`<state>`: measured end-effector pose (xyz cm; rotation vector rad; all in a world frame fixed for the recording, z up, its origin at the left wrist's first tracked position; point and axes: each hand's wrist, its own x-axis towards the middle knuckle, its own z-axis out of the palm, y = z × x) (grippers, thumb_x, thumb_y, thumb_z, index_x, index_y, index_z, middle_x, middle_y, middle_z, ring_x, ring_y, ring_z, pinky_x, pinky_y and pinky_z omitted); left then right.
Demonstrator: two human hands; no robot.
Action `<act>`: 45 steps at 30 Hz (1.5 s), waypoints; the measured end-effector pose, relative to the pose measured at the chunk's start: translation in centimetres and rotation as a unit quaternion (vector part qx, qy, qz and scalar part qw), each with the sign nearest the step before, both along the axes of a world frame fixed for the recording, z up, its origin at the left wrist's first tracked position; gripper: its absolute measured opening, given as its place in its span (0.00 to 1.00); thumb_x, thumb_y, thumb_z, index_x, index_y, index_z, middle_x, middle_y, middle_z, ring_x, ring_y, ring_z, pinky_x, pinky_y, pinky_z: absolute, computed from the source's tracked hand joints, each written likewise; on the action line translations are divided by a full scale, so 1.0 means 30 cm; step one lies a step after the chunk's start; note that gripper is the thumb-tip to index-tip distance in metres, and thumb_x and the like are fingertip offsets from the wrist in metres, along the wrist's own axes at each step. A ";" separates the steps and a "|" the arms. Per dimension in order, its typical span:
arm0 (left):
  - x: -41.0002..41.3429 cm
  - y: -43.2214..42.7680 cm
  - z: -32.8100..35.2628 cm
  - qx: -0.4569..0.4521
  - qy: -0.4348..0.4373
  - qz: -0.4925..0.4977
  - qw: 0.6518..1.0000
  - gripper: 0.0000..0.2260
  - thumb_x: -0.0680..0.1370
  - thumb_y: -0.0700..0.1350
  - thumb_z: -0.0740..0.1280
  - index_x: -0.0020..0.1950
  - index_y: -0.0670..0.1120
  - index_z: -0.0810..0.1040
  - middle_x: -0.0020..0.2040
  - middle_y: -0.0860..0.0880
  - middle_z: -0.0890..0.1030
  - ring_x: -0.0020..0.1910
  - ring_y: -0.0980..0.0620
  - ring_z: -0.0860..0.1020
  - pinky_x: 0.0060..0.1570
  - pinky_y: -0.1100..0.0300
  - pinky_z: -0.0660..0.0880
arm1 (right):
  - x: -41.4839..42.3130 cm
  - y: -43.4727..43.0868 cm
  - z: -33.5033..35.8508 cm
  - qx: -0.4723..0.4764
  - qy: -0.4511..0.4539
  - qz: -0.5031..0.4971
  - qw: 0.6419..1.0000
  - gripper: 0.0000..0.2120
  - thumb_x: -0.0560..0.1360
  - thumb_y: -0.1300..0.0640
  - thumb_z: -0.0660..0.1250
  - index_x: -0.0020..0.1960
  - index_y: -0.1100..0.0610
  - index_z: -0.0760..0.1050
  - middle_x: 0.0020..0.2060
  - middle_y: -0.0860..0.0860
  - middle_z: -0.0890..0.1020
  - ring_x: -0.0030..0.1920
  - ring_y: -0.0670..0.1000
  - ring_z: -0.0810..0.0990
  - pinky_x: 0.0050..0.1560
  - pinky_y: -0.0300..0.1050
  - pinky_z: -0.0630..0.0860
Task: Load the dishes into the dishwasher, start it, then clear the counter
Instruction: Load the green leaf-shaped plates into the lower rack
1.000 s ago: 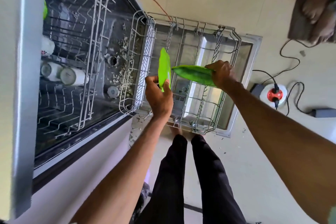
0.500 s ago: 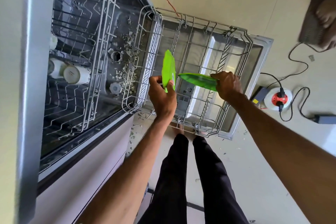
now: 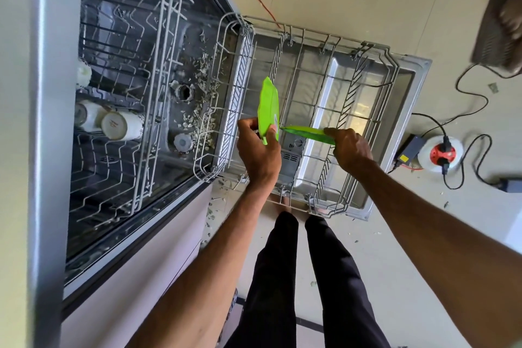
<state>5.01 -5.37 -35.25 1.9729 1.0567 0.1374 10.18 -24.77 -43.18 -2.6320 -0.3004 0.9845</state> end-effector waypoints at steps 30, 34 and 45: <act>0.120 -0.206 -0.060 0.148 -0.013 -0.385 0.911 0.16 0.71 0.30 0.65 0.57 0.41 0.74 0.60 0.45 0.75 0.60 0.48 0.74 0.54 0.61 0.77 | 0.333 0.055 0.155 0.148 0.108 -0.401 0.898 0.05 0.71 0.66 0.67 0.44 0.60 0.81 0.41 0.59 0.84 0.32 0.53 0.84 0.30 0.50 0.83; 0.101 -0.210 -0.120 0.213 0.051 -0.457 0.862 0.24 0.69 0.29 0.54 0.64 0.37 0.71 0.63 0.40 0.73 0.64 0.45 0.71 0.67 0.54 0.70 | 0.333 0.002 0.131 0.117 -0.014 -0.323 0.939 0.10 0.77 0.63 0.62 0.54 0.58 0.80 0.43 0.53 0.82 0.39 0.55 0.81 0.29 0.41 0.74; 0.063 -0.247 -0.273 0.190 0.346 -0.678 0.620 0.36 0.79 0.42 0.65 0.81 0.39 0.48 0.82 0.39 0.47 0.79 0.42 0.54 0.75 0.42 0.58 | 0.338 -0.106 0.073 0.022 -0.025 -0.136 0.990 0.17 0.79 0.59 0.64 0.67 0.50 0.78 0.58 0.56 0.83 0.54 0.58 0.83 0.44 0.41 0.72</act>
